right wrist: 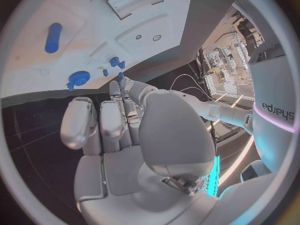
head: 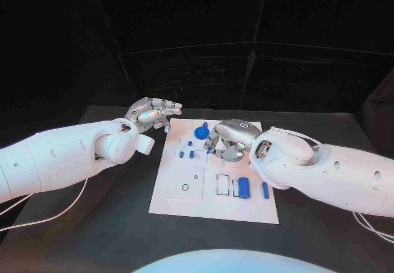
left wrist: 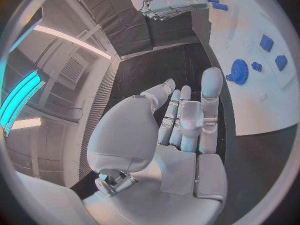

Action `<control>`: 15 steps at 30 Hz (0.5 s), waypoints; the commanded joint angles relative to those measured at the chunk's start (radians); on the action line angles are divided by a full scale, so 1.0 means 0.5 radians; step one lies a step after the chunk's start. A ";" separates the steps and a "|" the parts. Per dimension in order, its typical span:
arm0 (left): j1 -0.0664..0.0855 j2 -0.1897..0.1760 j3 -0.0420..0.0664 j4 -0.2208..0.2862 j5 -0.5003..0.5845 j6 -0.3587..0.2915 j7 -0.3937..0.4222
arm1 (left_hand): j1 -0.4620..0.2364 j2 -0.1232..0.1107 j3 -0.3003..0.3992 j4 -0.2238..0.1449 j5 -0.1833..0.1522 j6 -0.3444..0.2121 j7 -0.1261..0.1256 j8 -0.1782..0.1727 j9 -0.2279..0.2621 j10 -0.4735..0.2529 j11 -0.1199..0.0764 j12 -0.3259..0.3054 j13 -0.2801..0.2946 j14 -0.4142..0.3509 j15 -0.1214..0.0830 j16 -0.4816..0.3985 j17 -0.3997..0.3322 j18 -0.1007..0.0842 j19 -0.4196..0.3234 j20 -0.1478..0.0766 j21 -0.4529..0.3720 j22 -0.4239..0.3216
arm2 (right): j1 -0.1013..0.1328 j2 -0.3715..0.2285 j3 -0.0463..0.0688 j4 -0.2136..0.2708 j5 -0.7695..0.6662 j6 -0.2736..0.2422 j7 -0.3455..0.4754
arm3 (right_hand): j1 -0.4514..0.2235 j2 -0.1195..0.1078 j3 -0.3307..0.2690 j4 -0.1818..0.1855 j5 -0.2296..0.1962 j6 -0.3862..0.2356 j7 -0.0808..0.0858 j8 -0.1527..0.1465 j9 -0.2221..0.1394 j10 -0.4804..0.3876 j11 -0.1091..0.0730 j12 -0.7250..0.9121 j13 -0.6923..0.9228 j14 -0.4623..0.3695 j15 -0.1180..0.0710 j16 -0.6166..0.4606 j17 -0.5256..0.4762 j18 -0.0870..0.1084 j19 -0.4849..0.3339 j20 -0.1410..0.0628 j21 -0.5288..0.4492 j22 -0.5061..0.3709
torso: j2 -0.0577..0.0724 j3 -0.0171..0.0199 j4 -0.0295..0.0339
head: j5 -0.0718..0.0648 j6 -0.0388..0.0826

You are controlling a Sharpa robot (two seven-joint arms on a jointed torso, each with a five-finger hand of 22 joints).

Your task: Assemble the parts on the task board

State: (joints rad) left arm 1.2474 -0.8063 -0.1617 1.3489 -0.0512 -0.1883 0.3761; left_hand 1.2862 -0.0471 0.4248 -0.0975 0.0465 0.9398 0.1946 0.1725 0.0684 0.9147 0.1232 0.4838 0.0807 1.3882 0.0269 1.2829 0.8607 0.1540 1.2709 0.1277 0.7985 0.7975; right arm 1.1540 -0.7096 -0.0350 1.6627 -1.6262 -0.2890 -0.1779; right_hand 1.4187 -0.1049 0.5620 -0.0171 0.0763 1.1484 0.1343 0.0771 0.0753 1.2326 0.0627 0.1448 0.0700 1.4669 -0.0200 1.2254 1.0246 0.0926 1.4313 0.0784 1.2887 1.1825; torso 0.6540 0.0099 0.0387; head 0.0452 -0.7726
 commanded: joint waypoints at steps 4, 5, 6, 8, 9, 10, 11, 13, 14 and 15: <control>0.003 0.007 0.001 0.017 0.009 0.071 0.081 | 0.005 -0.029 -0.015 -0.006 0.006 -0.002 -0.006 0.011 0.003 -0.006 -0.011 0.008 -0.002 -0.021 0.001 -0.008 -0.011 0.035 -0.019 -0.004 -0.019 -0.008 | -0.047 0.096 -0.009 -0.075 0.020 0.077 0.062 | -0.013 0.001 0.000 -0.014 0.011 0.001 0.008 -0.003 -0.003 0.008 0.001 -0.005 0.001 0.051 -0.008 0.001 -0.007 -0.020 0.009 -0.005 0.008 0.000 | 0.001 0.0052 -0.004 | 0.049 -0.016; 0.003 0.008 0.001 0.019 0.009 0.072 0.082 | 0.005 -0.029 -0.015 -0.006 0.006 -0.002 -0.006 0.011 0.003 -0.006 -0.011 0.008 -0.002 -0.021 0.001 -0.008 -0.011 0.035 -0.019 -0.004 -0.019 -0.008 | -0.060 0.113 -0.010 -0.089 0.018 0.081 0.067 | -0.013 0.001 0.000 -0.014 0.011 0.001 0.008 -0.003 -0.003 0.008 0.001 -0.005 0.001 0.051 -0.008 0.001 -0.007 -0.020 0.009 -0.005 0.008 0.000 | 0.001 0.0050 -0.002 | 0.052 -0.019; 0.003 0.007 0.001 0.020 0.009 0.073 0.083 | 0.004 -0.029 -0.015 -0.006 0.006 -0.002 -0.006 0.011 0.003 -0.006 -0.011 0.008 -0.002 -0.022 0.001 -0.008 -0.011 0.035 -0.019 -0.004 -0.020 -0.009 | -0.075 0.129 -0.010 -0.104 0.017 0.086 0.071 | -0.013 0.001 0.000 -0.014 0.011 0.001 0.008 -0.003 -0.003 0.008 0.001 -0.005 0.001 0.051 -0.008 0.001 -0.006 -0.020 0.009 -0.005 0.008 0.000 | 0.002 0.0046 -0.002 | 0.055 -0.022; 0.003 0.006 0.001 0.024 0.009 0.074 0.086 | 0.003 -0.031 -0.017 -0.007 0.006 -0.002 -0.006 0.012 0.003 -0.007 -0.011 0.009 -0.002 -0.023 0.000 -0.009 -0.014 0.035 -0.020 -0.005 -0.022 -0.011 | -0.100 0.159 -0.012 -0.134 0.015 0.092 0.079 | -0.015 0.002 0.000 -0.014 0.012 0.000 0.009 -0.005 -0.004 0.007 0.002 -0.006 0.001 0.051 -0.007 0.003 -0.005 -0.021 0.009 -0.005 0.010 0.003 | 0.003 0.0031 -0.006 | 0.064 -0.028; 0.003 0.006 0.001 0.025 0.009 0.075 0.088 | 0.003 -0.031 -0.017 -0.007 0.006 -0.002 -0.006 0.012 0.003 -0.007 -0.011 0.009 -0.002 -0.023 0.000 -0.009 -0.014 0.035 -0.021 -0.005 -0.022 -0.011 | -0.113 0.173 -0.012 -0.151 0.014 0.095 0.083 | -0.015 0.002 0.000 -0.015 0.012 0.000 0.009 -0.005 -0.004 0.007 0.002 -0.006 0.001 0.051 -0.007 0.003 -0.005 -0.021 0.009 -0.005 0.010 0.003 | 0.003 0.0027 -0.006 | 0.070 -0.028; 0.003 0.006 0.001 0.025 0.009 0.076 0.089 | 0.003 -0.031 -0.017 -0.007 0.006 0.000 -0.007 0.014 0.003 -0.006 -0.011 0.011 -0.002 -0.024 0.000 -0.009 -0.015 0.035 -0.021 -0.005 -0.022 -0.011 | -0.121 0.181 -0.012 -0.160 0.014 0.096 0.085 | -0.015 0.003 0.000 -0.015 0.013 -0.001 0.010 -0.005 -0.004 0.007 0.002 -0.006 0.001 0.051 -0.007 0.003 -0.005 -0.021 0.008 -0.005 0.010 0.002 | 0.003 0.0026 -0.005 | 0.074 -0.030; 0.003 0.007 0.001 0.026 0.009 0.077 0.091 | 0.003 -0.030 -0.017 -0.008 0.006 0.004 -0.009 0.017 0.004 -0.005 -0.013 0.014 -0.002 -0.025 0.000 -0.009 -0.017 0.036 -0.022 -0.005 -0.024 -0.012 | -0.133 0.193 -0.013 -0.174 0.014 0.098 0.089 | -0.015 0.003 0.000 -0.015 0.013 -0.001 0.010 -0.005 -0.004 0.007 0.002 -0.006 0.001 0.051 -0.007 0.003 -0.005 -0.021 0.008 -0.005 0.010 0.002 | 0.002 0.0042 -0.006 | 0.080 -0.033; 0.003 0.007 0.001 0.027 0.009 0.079 0.093 | 0.004 -0.029 -0.017 -0.010 0.006 0.010 -0.013 0.023 0.006 -0.003 -0.015 0.018 -0.002 -0.027 -0.002 -0.010 -0.020 0.036 -0.024 -0.006 -0.026 -0.013 | -0.154 0.216 -0.013 -0.198 0.013 0.105 0.096 | -0.016 0.003 0.000 -0.015 0.014 -0.001 0.010 -0.006 -0.004 0.006 0.002 -0.007 0.001 0.051 -0.007 0.003 -0.006 -0.021 0.008 -0.005 0.011 0.003 | 0.001 0.0050 -0.007 | 0.088 -0.039; 0.003 0.007 0.001 0.027 0.009 0.080 0.093 | 0.004 -0.029 -0.017 -0.010 0.006 0.012 -0.014 0.024 0.006 -0.003 -0.015 0.019 -0.002 -0.027 -0.002 -0.010 -0.019 0.036 -0.025 -0.006 -0.026 -0.013 | -0.163 0.226 -0.013 -0.207 0.012 0.110 0.099 | -0.016 0.004 0.000 -0.016 0.016 -0.002 0.011 -0.007 -0.004 0.005 0.003 -0.007 0.001 0.050 -0.006 0.003 -0.007 -0.021 0.008 -0.005 0.012 0.004 | 0.002 0.0053 -0.007 | 0.092 -0.043; 0.003 0.008 0.001 0.027 0.009 0.080 0.093 | 0.004 -0.029 -0.017 -0.010 0.006 0.012 -0.014 0.024 0.006 -0.003 -0.015 0.019 -0.002 -0.027 -0.002 -0.010 -0.019 0.036 -0.025 -0.006 -0.026 -0.013 | -0.168 0.232 -0.013 -0.212 0.011 0.113 0.100 | -0.016 0.004 0.000 -0.016 0.016 -0.002 0.011 -0.007 -0.004 0.005 0.003 -0.007 0.001 0.050 -0.006 0.003 -0.007 -0.021 0.008 -0.005 0.012 0.004 | 0.003 0.0056 -0.008 | 0.094 -0.045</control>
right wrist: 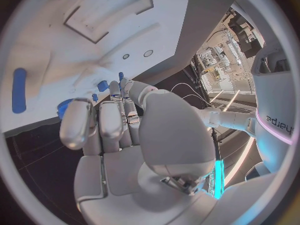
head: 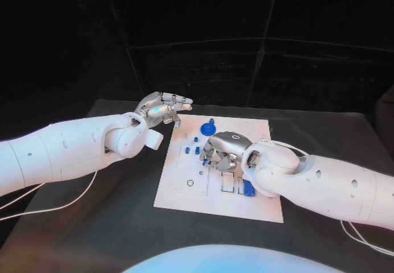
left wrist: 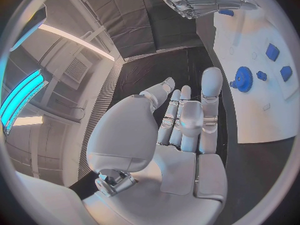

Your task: Assemble the parts on the task board

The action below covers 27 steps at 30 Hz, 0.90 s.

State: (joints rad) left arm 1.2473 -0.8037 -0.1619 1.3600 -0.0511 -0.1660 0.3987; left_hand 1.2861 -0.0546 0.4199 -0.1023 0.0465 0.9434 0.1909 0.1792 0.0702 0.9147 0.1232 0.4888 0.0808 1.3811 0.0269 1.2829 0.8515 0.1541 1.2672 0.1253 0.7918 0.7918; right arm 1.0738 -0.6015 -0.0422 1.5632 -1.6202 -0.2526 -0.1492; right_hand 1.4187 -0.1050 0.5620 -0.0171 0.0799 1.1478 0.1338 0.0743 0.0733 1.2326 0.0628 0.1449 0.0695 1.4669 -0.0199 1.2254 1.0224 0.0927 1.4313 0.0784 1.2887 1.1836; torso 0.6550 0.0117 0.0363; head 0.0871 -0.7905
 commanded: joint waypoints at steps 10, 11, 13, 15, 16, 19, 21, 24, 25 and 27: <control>0.003 0.002 0.001 0.004 0.009 0.040 0.044 | 0.003 -0.013 -0.008 -0.001 0.006 0.010 -0.009 0.015 0.003 -0.003 -0.017 0.011 -0.003 -0.014 -0.003 -0.009 -0.002 0.037 -0.019 -0.002 -0.016 -0.005 | -0.046 0.059 -0.001 -0.040 -0.021 0.083 0.044 | -0.018 0.004 0.000 -0.018 0.011 -0.004 0.013 -0.004 -0.001 0.003 0.004 -0.009 0.001 0.050 -0.005 0.003 -0.003 -0.021 0.007 -0.004 0.011 0.001 | 0.000 0.0017 -0.004 | 0.023 -0.037; 0.003 0.002 0.001 0.005 0.009 0.040 0.044 | 0.003 -0.013 -0.008 -0.001 0.006 0.010 -0.009 0.015 0.003 -0.003 -0.017 0.011 -0.003 -0.014 -0.003 -0.009 -0.002 0.037 -0.019 -0.002 -0.016 -0.005 | -0.049 0.062 -0.001 -0.041 -0.026 0.083 0.043 | -0.018 0.004 0.000 -0.018 0.011 -0.004 0.013 -0.004 -0.001 0.003 0.004 -0.009 0.001 0.050 -0.005 0.003 -0.003 -0.021 0.007 -0.004 0.011 0.001 | 0.000 0.0007 -0.005 | 0.024 -0.042; 0.003 0.002 0.001 0.005 0.009 0.041 0.043 | 0.003 -0.013 -0.008 -0.001 0.006 0.010 -0.009 0.015 0.003 -0.003 -0.017 0.011 -0.003 -0.014 -0.003 -0.009 -0.002 0.037 -0.019 -0.002 -0.016 -0.005 | -0.053 0.066 -0.001 -0.043 -0.032 0.083 0.042 | -0.018 0.004 0.000 -0.018 0.011 -0.004 0.013 -0.004 -0.001 0.003 0.004 -0.009 0.001 0.050 -0.005 0.003 -0.003 -0.021 0.007 -0.004 0.011 0.001 | 0.001 0.0005 -0.003 | 0.025 -0.044; 0.003 0.002 0.001 0.006 0.009 0.042 0.042 | 0.003 -0.013 -0.008 -0.001 0.006 0.010 -0.009 0.015 0.003 -0.003 -0.017 0.011 -0.003 -0.014 -0.003 -0.009 -0.002 0.037 -0.019 -0.002 -0.016 -0.005 | -0.054 0.068 -0.001 -0.044 -0.036 0.086 0.040 | -0.019 0.004 -0.001 -0.019 0.012 -0.005 0.014 -0.005 -0.002 0.002 0.005 -0.010 0.001 0.050 -0.005 0.003 -0.004 -0.021 0.007 -0.004 0.012 0.001 | 0.002 0.0008 -0.001 | 0.024 -0.045; 0.003 0.002 0.001 0.006 0.009 0.042 0.041 | 0.003 -0.013 -0.008 -0.001 0.006 0.010 -0.009 0.015 0.003 -0.003 -0.017 0.011 -0.003 -0.014 -0.003 -0.009 -0.002 0.037 -0.019 -0.002 -0.016 -0.005 | -0.055 0.070 -0.001 -0.045 -0.039 0.090 0.038 | -0.020 0.005 -0.001 -0.019 0.012 -0.006 0.014 -0.006 -0.002 0.002 0.005 -0.010 0.001 0.050 -0.005 0.003 -0.004 -0.021 0.006 -0.004 0.012 0.002 | 0.002 0.0008 -0.001 | 0.024 -0.045; 0.003 0.003 0.001 0.005 0.009 0.048 0.033 | 0.003 -0.013 -0.008 -0.001 0.006 0.010 -0.009 0.015 0.003 -0.003 -0.017 0.011 -0.003 -0.014 -0.003 -0.009 -0.002 0.037 -0.019 -0.002 -0.016 -0.005 | -0.058 0.074 -0.001 -0.046 -0.044 0.105 0.029 | -0.020 0.005 -0.001 -0.020 0.013 -0.006 0.014 -0.006 -0.002 0.002 0.005 -0.010 0.001 0.049 -0.005 0.003 -0.005 -0.021 0.006 -0.004 0.013 0.003 | -0.001 0.0024 -0.002 | 0.024 -0.053; 0.003 0.002 0.001 0.004 0.009 0.050 0.029 | 0.003 -0.013 -0.008 -0.001 0.006 0.010 -0.009 0.015 0.003 -0.003 -0.017 0.011 -0.003 -0.014 -0.003 -0.009 -0.002 0.037 -0.019 -0.002 -0.016 -0.005 | -0.059 0.075 -0.001 -0.048 -0.048 0.108 0.024 | -0.020 0.005 -0.001 -0.020 0.013 -0.006 0.014 -0.006 -0.002 0.002 0.005 -0.010 0.001 0.049 -0.005 0.003 -0.005 -0.021 0.006 -0.004 0.013 0.003 | 0.000 0.0031 -0.004 | 0.024 -0.053; 0.003 0.002 0.001 0.002 0.009 0.053 0.023 | 0.003 -0.013 -0.008 -0.001 0.006 0.010 -0.009 0.015 0.003 -0.003 -0.017 0.011 -0.003 -0.014 -0.003 -0.009 -0.002 0.037 -0.019 -0.002 -0.016 -0.005 | -0.060 0.075 -0.002 -0.049 -0.057 0.108 0.015 | -0.020 0.005 -0.001 -0.020 0.013 -0.006 0.014 -0.006 -0.002 0.002 0.005 -0.010 0.001 0.049 -0.005 0.003 -0.005 -0.021 0.006 -0.004 0.013 0.003 | 0.000 0.0032 -0.005 | 0.024 -0.053; 0.003 0.002 0.001 0.002 0.009 0.053 0.021 | 0.003 -0.013 -0.008 -0.001 0.006 0.010 -0.009 0.015 0.003 -0.003 -0.017 0.011 -0.003 -0.014 -0.003 -0.009 -0.002 0.037 -0.019 -0.002 -0.016 -0.005 | -0.060 0.074 -0.002 -0.049 -0.059 0.108 0.013 | -0.020 0.005 -0.001 -0.020 0.013 -0.006 0.014 -0.006 -0.002 0.002 0.005 -0.010 0.001 0.049 -0.005 0.003 -0.005 -0.021 0.006 -0.004 0.013 0.003 | 0.000 0.0023 -0.004 | 0.023 -0.055; 0.003 0.001 0.001 0.002 0.009 0.054 0.017 | 0.001 -0.013 -0.010 -0.001 0.006 0.012 -0.010 0.018 0.004 -0.005 -0.018 0.013 -0.004 -0.015 -0.004 -0.009 -0.003 0.038 -0.021 -0.002 -0.019 -0.007 | -0.060 0.073 -0.002 -0.048 -0.062 0.108 0.010 | -0.020 0.005 -0.001 -0.020 0.013 -0.006 0.014 -0.006 -0.002 0.002 0.005 -0.010 0.001 0.049 -0.005 0.003 -0.005 -0.021 0.006 -0.004 0.013 0.003 | 0.001 0.0013 -0.004 | 0.021 -0.055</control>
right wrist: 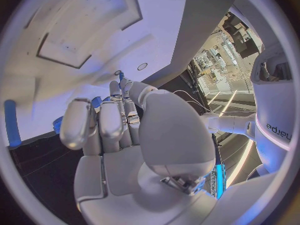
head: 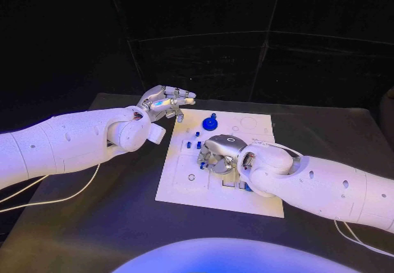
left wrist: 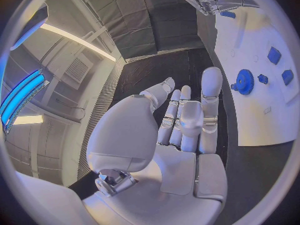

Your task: Assemble the parts on the task board

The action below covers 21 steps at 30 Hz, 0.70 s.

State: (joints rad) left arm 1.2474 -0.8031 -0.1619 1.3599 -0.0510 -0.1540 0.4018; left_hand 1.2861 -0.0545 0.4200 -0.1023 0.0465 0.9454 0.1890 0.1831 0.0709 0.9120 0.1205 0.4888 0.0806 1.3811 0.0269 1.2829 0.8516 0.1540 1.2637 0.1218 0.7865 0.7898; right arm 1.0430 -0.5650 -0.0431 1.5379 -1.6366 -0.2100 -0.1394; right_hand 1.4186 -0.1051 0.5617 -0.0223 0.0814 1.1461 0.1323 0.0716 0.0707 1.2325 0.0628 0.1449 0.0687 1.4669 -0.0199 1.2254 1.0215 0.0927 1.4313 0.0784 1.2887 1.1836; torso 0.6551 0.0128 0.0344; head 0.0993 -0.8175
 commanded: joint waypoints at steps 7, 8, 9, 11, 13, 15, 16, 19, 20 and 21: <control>0.003 -0.002 0.001 -0.004 0.009 0.034 -0.001 | 0.001 -0.013 -0.010 -0.002 0.006 0.008 -0.006 0.010 0.002 0.000 -0.012 0.013 -0.003 -0.015 -0.004 -0.009 -0.003 0.038 -0.014 0.005 -0.009 -0.003 | 0.001 -0.004 0.000 0.011 -0.039 0.023 -0.015 | -0.021 0.005 -0.001 -0.009 0.011 -0.002 0.017 -0.001 0.003 0.002 0.005 -0.011 0.003 0.050 -0.004 0.005 -0.001 -0.021 0.007 -0.004 0.014 0.005 | 0.000 0.0019 -0.001 | -0.012 0.003; 0.003 -0.002 0.001 -0.006 0.009 0.034 -0.002 | 0.001 -0.014 -0.010 -0.002 0.006 0.008 -0.006 0.010 0.002 0.000 -0.012 0.013 -0.003 -0.015 -0.004 -0.009 -0.004 0.038 -0.014 0.005 -0.009 -0.004 | 0.001 -0.004 0.000 0.012 -0.040 0.021 -0.015 | -0.021 0.005 -0.001 -0.009 0.011 -0.002 0.017 -0.001 0.003 0.002 0.005 -0.011 0.003 0.050 -0.004 0.005 -0.001 -0.021 0.007 -0.004 0.014 0.005 | 0.000 0.0019 -0.001 | -0.012 0.003; 0.003 -0.002 0.001 -0.007 0.009 0.034 -0.003 | 0.000 -0.015 -0.011 -0.002 0.006 0.007 -0.006 0.010 0.002 -0.001 -0.012 0.013 -0.004 -0.016 -0.004 -0.009 -0.005 0.038 -0.015 0.004 -0.011 -0.005 | 0.001 -0.005 0.000 0.013 -0.040 0.018 -0.016 | -0.021 0.005 -0.001 -0.009 0.011 -0.002 0.017 -0.001 0.003 0.002 0.005 -0.011 0.003 0.050 -0.004 0.005 -0.001 -0.021 0.007 -0.004 0.014 0.005 | 0.000 0.0024 -0.001 | -0.013 0.003; 0.003 -0.002 0.001 -0.009 0.009 0.034 -0.004 | 0.000 -0.015 -0.011 -0.002 0.006 0.007 -0.006 0.010 0.002 -0.001 -0.012 0.013 -0.004 -0.016 -0.004 -0.009 -0.005 0.038 -0.015 0.004 -0.011 -0.005 | 0.001 -0.006 0.000 0.015 -0.042 0.011 -0.017 | -0.021 0.005 -0.001 -0.009 0.011 -0.002 0.017 -0.001 0.003 0.002 0.005 -0.011 0.003 0.050 -0.004 0.005 -0.001 -0.021 0.007 -0.004 0.014 0.005 | -0.001 0.0015 -0.002 | -0.016 0.007; 0.003 -0.002 0.001 -0.011 0.009 0.036 -0.005 | 0.000 -0.015 -0.011 -0.002 0.006 0.007 -0.006 0.010 0.002 -0.001 -0.012 0.013 -0.004 -0.016 -0.004 -0.009 -0.005 0.038 -0.015 0.004 -0.011 -0.005 | 0.001 -0.007 0.000 0.015 -0.045 0.003 -0.017 | -0.024 0.006 -0.002 -0.010 0.013 -0.002 0.018 -0.001 0.003 0.002 0.006 -0.011 0.004 0.049 -0.004 0.005 -0.002 -0.021 0.006 -0.003 0.014 0.004 | -0.002 -0.0002 -0.003 | -0.016 0.009; 0.003 0.000 0.001 -0.013 0.009 0.037 -0.007 | 0.000 -0.015 -0.011 -0.002 0.006 0.007 -0.006 0.010 0.002 -0.001 -0.012 0.013 -0.004 -0.016 -0.004 -0.009 -0.005 0.038 -0.015 0.004 -0.011 -0.005 | 0.001 -0.007 0.000 0.015 -0.046 -0.001 -0.017 | -0.024 0.006 -0.002 -0.010 0.013 -0.002 0.018 -0.001 0.003 0.002 0.006 -0.011 0.004 0.049 -0.004 0.005 -0.002 -0.021 0.006 -0.003 0.014 0.004 | -0.002 0.0002 -0.003 | -0.015 0.009; 0.003 0.001 0.001 -0.014 0.009 0.037 -0.007 | 0.000 -0.015 -0.011 -0.002 0.006 0.007 -0.006 0.010 0.002 -0.001 -0.012 0.013 -0.004 -0.016 -0.004 -0.009 -0.005 0.038 -0.015 0.004 -0.011 -0.005 | 0.001 -0.008 0.000 0.016 -0.046 -0.004 -0.017 | -0.024 0.006 -0.002 -0.010 0.013 -0.002 0.018 -0.001 0.003 0.002 0.006 -0.011 0.004 0.049 -0.004 0.005 -0.002 -0.021 0.006 -0.003 0.014 0.004 | -0.001 0.0002 -0.002 | -0.015 0.008; 0.003 0.002 0.001 -0.015 0.009 0.039 -0.009 | 0.000 -0.015 -0.011 -0.002 0.006 0.007 -0.006 0.010 0.002 -0.001 -0.012 0.013 -0.004 -0.016 -0.004 -0.009 -0.005 0.038 -0.015 0.004 -0.011 -0.005 | 0.001 -0.009 0.000 0.017 -0.048 -0.013 -0.020 | -0.024 0.006 -0.002 -0.010 0.013 -0.002 0.018 -0.001 0.003 0.002 0.006 -0.011 0.004 0.049 -0.004 0.005 -0.002 -0.021 0.006 -0.003 0.014 0.004 | 0.000 -0.0004 0.000 | -0.018 0.009; 0.003 0.002 0.001 -0.016 0.009 0.039 -0.010 | 0.000 -0.015 -0.011 -0.002 0.006 0.007 -0.006 0.010 0.002 -0.001 -0.012 0.013 -0.004 -0.016 -0.004 -0.009 -0.005 0.038 -0.015 0.004 -0.011 -0.005 | 0.001 -0.009 0.000 0.018 -0.049 -0.017 -0.021 | -0.024 0.006 -0.002 -0.010 0.013 -0.002 0.018 -0.001 0.003 0.002 0.006 -0.011 0.004 0.049 -0.004 0.005 -0.002 -0.021 0.006 -0.003 0.014 0.004 | 0.001 0.0000 0.000 | -0.018 0.009; 0.003 0.003 0.001 -0.016 0.009 0.039 -0.011 | 0.000 -0.015 -0.011 -0.002 0.006 0.007 -0.006 0.010 0.002 -0.001 -0.012 0.013 -0.004 -0.016 -0.004 -0.009 -0.005 0.038 -0.015 0.004 -0.011 -0.005 | 0.001 -0.010 0.000 0.018 -0.051 -0.022 -0.023 | -0.024 0.006 -0.002 -0.010 0.013 -0.002 0.018 -0.001 0.003 0.002 0.006 -0.011 0.004 0.049 -0.004 0.005 -0.002 -0.021 0.006 -0.003 0.014 0.004 | 0.001 0.0002 0.000 | -0.018 0.010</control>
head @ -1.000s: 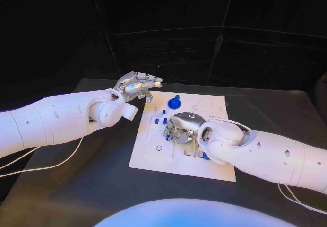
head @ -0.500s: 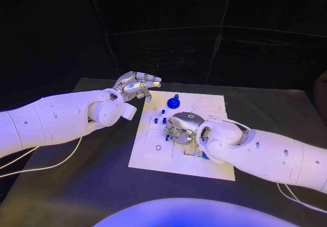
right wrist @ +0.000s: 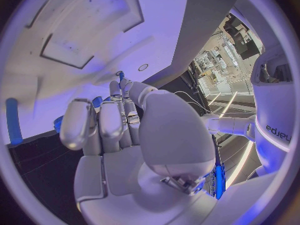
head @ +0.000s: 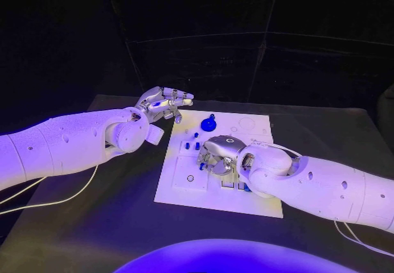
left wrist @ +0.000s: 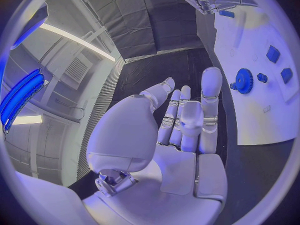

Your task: Assemble the parts on the task board

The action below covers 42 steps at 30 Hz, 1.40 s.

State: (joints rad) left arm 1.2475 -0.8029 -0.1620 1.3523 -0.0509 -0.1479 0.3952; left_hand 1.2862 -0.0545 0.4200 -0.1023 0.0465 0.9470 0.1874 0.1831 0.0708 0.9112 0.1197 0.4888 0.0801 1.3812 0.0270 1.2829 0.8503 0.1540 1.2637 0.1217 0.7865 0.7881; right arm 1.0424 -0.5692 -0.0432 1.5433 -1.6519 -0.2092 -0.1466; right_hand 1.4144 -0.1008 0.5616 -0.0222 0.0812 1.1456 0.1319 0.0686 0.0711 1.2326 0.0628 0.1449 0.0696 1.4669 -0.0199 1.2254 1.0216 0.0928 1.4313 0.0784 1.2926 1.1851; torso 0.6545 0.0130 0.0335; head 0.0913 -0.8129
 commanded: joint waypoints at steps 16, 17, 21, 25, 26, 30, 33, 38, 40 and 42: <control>0.003 0.003 0.002 -0.010 0.008 0.034 -0.004 | -0.002 -0.015 -0.013 -0.002 0.006 0.002 -0.002 0.011 0.001 -0.004 -0.010 0.013 -0.004 -0.017 -0.004 -0.009 -0.004 0.038 -0.016 0.004 -0.013 -0.003 | 0.002 -0.004 0.000 0.002 -0.030 -0.035 -0.019 | -0.026 -0.004 -0.008 -0.009 0.015 -0.001 0.019 0.004 0.002 0.003 0.006 -0.011 0.003 0.049 -0.003 0.008 -0.002 -0.021 0.004 -0.002 0.008 0.002 | 0.000 -0.0012 0.001 | -0.005 -0.002; 0.003 0.004 0.002 -0.010 0.008 0.035 -0.005 | -0.002 -0.015 -0.013 -0.002 0.006 0.002 -0.002 0.011 0.001 -0.004 -0.010 0.013 -0.004 -0.017 -0.004 -0.009 -0.004 0.038 -0.016 0.004 -0.013 -0.003 | 0.002 -0.003 0.000 0.000 -0.031 -0.031 -0.019 | -0.026 -0.004 -0.008 -0.009 0.015 -0.001 0.019 0.004 0.002 0.003 0.006 -0.011 0.003 0.049 -0.003 0.008 -0.002 -0.021 0.004 -0.002 0.008 0.002 | -0.001 -0.0017 0.002 | -0.005 -0.002; 0.003 0.003 0.002 -0.011 0.008 0.036 -0.006 | -0.002 -0.015 -0.013 -0.002 0.006 0.002 -0.002 0.011 0.001 -0.004 -0.010 0.013 -0.004 -0.017 -0.004 -0.009 -0.004 0.038 -0.016 0.004 -0.013 -0.003 | 0.002 -0.003 0.000 -0.006 -0.034 -0.015 -0.020 | -0.029 -0.005 -0.011 -0.009 0.015 -0.001 0.019 0.004 0.002 0.003 0.006 -0.011 0.003 0.049 -0.003 0.008 -0.002 -0.021 0.003 -0.002 0.008 0.002 | 0.000 -0.0020 0.004 | -0.005 -0.002; 0.003 0.003 0.002 -0.011 0.008 0.037 -0.007 | -0.002 -0.015 -0.013 -0.002 0.006 0.002 -0.002 0.011 0.001 -0.004 -0.010 0.013 -0.004 -0.017 -0.004 -0.009 -0.004 0.038 -0.016 0.004 -0.013 -0.003 | 0.002 -0.001 0.000 -0.008 -0.035 0.022 -0.010 | -0.031 -0.006 -0.012 -0.009 0.015 0.000 0.019 0.003 0.002 0.003 0.006 -0.012 0.003 0.048 -0.003 0.007 -0.004 -0.021 0.002 -0.001 0.007 0.001 | 0.002 -0.0014 0.005 | -0.003 -0.003; 0.003 0.003 0.002 -0.011 0.008 0.036 -0.007 | -0.002 -0.015 -0.013 -0.002 0.006 0.002 -0.002 0.011 0.001 -0.004 -0.010 0.013 -0.004 -0.017 -0.004 -0.009 -0.004 0.038 -0.016 0.004 -0.013 -0.003 | 0.002 0.000 0.000 -0.008 -0.035 0.037 -0.004 | -0.031 -0.006 -0.013 -0.010 0.015 0.000 0.019 0.003 0.002 0.003 0.006 -0.012 0.003 0.048 -0.003 0.007 -0.004 -0.021 0.002 -0.001 0.007 0.001 | 0.001 -0.0015 0.004 | -0.002 -0.006; 0.003 0.003 0.002 -0.012 0.008 0.033 -0.005 | -0.002 -0.015 -0.013 -0.002 0.006 0.002 -0.002 0.011 0.001 -0.004 -0.010 0.013 -0.004 -0.017 -0.004 -0.009 -0.004 0.038 -0.016 0.004 -0.013 -0.003 | 0.002 0.003 0.001 -0.008 -0.035 0.075 0.011 | -0.038 -0.011 -0.021 -0.011 0.019 0.001 0.018 0.003 0.002 0.003 0.005 -0.012 0.004 0.047 -0.003 0.007 -0.007 -0.020 0.000 -0.001 0.008 0.001 | 0.002 -0.0015 0.003 | -0.001 -0.008; 0.003 0.002 0.002 -0.014 0.008 0.032 -0.004 | -0.002 -0.015 -0.013 -0.002 0.006 0.002 -0.002 0.011 0.001 -0.004 -0.010 0.013 -0.004 -0.017 -0.004 -0.009 -0.004 0.038 -0.016 0.004 -0.013 -0.003 | 0.002 0.005 0.001 -0.008 -0.035 0.091 0.017 | -0.041 -0.013 -0.024 -0.013 0.022 0.001 0.017 0.003 0.002 0.003 0.005 -0.012 0.004 0.047 -0.003 0.007 -0.008 -0.020 -0.001 0.000 0.007 0.000 | 0.001 -0.0027 0.003 | -0.002 -0.009; 0.003 0.003 0.002 -0.015 0.008 0.032 -0.005 | -0.002 -0.015 -0.013 -0.002 0.006 0.002 -0.002 0.011 0.001 -0.004 -0.010 0.013 -0.004 -0.017 -0.004 -0.009 -0.004 0.038 -0.016 0.004 -0.013 -0.003 | 0.002 0.011 0.001 -0.010 -0.036 0.103 0.015 | -0.047 -0.016 -0.031 -0.014 0.027 -0.001 0.018 0.001 0.002 0.001 0.006 -0.014 0.004 0.045 -0.002 0.004 -0.015 -0.019 -0.004 0.000 0.005 -0.003 | 0.001 -0.0023 0.004 | 0.000 -0.014; 0.003 0.003 0.002 -0.014 0.008 0.033 -0.006 | -0.002 -0.015 -0.013 -0.002 0.006 0.002 -0.002 0.011 0.001 -0.004 -0.010 0.013 -0.004 -0.017 -0.004 -0.009 -0.004 0.038 -0.016 0.004 -0.013 -0.003 | 0.002 0.017 0.001 -0.015 -0.042 0.110 -0.001 | -0.062 -0.020 -0.045 -0.011 0.032 -0.008 0.019 -0.004 0.000 -0.007 0.008 -0.020 0.003 0.041 0.000 -0.001 -0.026 -0.018 -0.010 0.002 0.002 -0.007 | 0.001 -0.0028 0.004 | 0.000 -0.014; 0.003 0.003 0.002 -0.014 0.008 0.032 -0.010 | -0.002 -0.015 -0.013 -0.002 0.006 0.002 -0.002 0.011 0.001 -0.004 -0.010 0.013 -0.004 -0.017 -0.004 -0.009 -0.004 0.038 -0.016 0.004 -0.013 -0.003 | 0.002 0.021 0.001 -0.022 -0.044 0.107 -0.009 | -0.082 -0.025 -0.057 -0.003 0.034 -0.028 0.024 -0.011 -0.004 -0.027 0.013 -0.032 -0.001 0.038 0.005 -0.004 -0.032 -0.015 -0.019 0.005 -0.008 -0.020 | 0.001 -0.0027 0.003 | 0.002 -0.015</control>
State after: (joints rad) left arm 1.2475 -0.8023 -0.1620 1.3447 -0.0508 -0.1416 0.3881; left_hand 1.2862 -0.0545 0.4201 -0.1022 0.0465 0.9470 0.1874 0.1830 0.0706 0.9113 0.1197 0.4888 0.0792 1.3776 0.0233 1.2829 0.8494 0.1540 1.2637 0.1217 0.7865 0.7875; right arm 1.0428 -0.5604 -0.0425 1.5338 -1.6657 -0.1762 -0.1488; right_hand 1.3827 -0.1113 0.5384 -0.0238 0.0953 1.1384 0.1428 0.0657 0.0709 1.2272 0.0682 0.1334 0.0712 1.4669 -0.0199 1.2254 1.0069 0.0928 1.4308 0.0788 1.2925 1.1788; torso 0.6550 0.0118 0.0350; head 0.0915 -0.8201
